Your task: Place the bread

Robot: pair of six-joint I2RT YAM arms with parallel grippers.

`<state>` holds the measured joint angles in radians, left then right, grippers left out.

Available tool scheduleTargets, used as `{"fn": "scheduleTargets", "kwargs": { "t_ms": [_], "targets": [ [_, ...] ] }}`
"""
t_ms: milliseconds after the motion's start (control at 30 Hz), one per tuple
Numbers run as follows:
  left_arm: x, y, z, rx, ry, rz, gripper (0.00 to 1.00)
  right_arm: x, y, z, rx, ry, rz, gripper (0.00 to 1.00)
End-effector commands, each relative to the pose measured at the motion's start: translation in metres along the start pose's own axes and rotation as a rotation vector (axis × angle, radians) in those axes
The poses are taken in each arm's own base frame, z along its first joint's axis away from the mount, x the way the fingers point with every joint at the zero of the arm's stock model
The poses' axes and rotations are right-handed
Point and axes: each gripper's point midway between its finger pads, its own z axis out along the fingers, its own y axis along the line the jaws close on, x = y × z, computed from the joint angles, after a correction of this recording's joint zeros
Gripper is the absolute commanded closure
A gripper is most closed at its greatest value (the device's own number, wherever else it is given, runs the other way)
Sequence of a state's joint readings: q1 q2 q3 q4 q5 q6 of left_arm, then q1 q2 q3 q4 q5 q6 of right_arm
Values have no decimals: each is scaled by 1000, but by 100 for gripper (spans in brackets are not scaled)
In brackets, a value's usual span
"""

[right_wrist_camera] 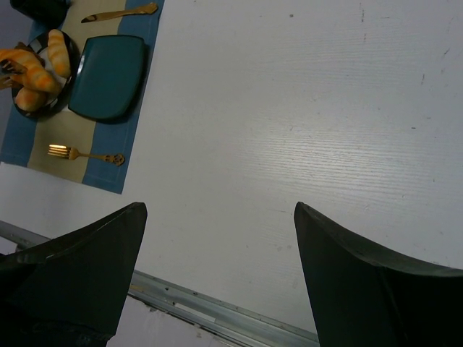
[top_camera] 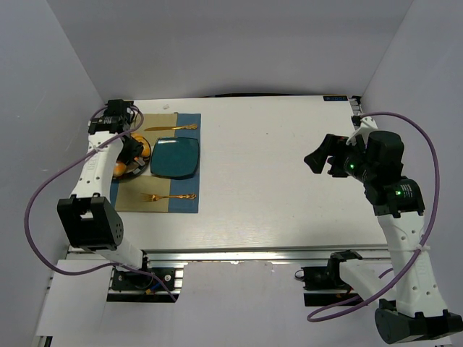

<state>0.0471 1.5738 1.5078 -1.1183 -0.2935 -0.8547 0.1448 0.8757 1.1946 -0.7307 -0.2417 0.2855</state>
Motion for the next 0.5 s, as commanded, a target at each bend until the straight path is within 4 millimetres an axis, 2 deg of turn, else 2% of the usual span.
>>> {"fn": "scheduleTargets", "kwargs": {
  "t_ms": [0, 233, 400, 467],
  "targets": [
    [-22, -2, -39, 80, -78, -42, 64, -11, 9, -5, -34, -50, -11, 11],
    [-26, -2, -63, 134, -95, -56, 64, -12, 12, -6, -46, -52, -9, 11],
    [-19, -7, -78, 202, -62, -59, 64, -12, 9, -4, -38, -53, -11, 11],
    [-14, -15, -86, 266, -40, -53, 64, -11, 8, -4, -32, -53, -13, 11]
  ]
}}
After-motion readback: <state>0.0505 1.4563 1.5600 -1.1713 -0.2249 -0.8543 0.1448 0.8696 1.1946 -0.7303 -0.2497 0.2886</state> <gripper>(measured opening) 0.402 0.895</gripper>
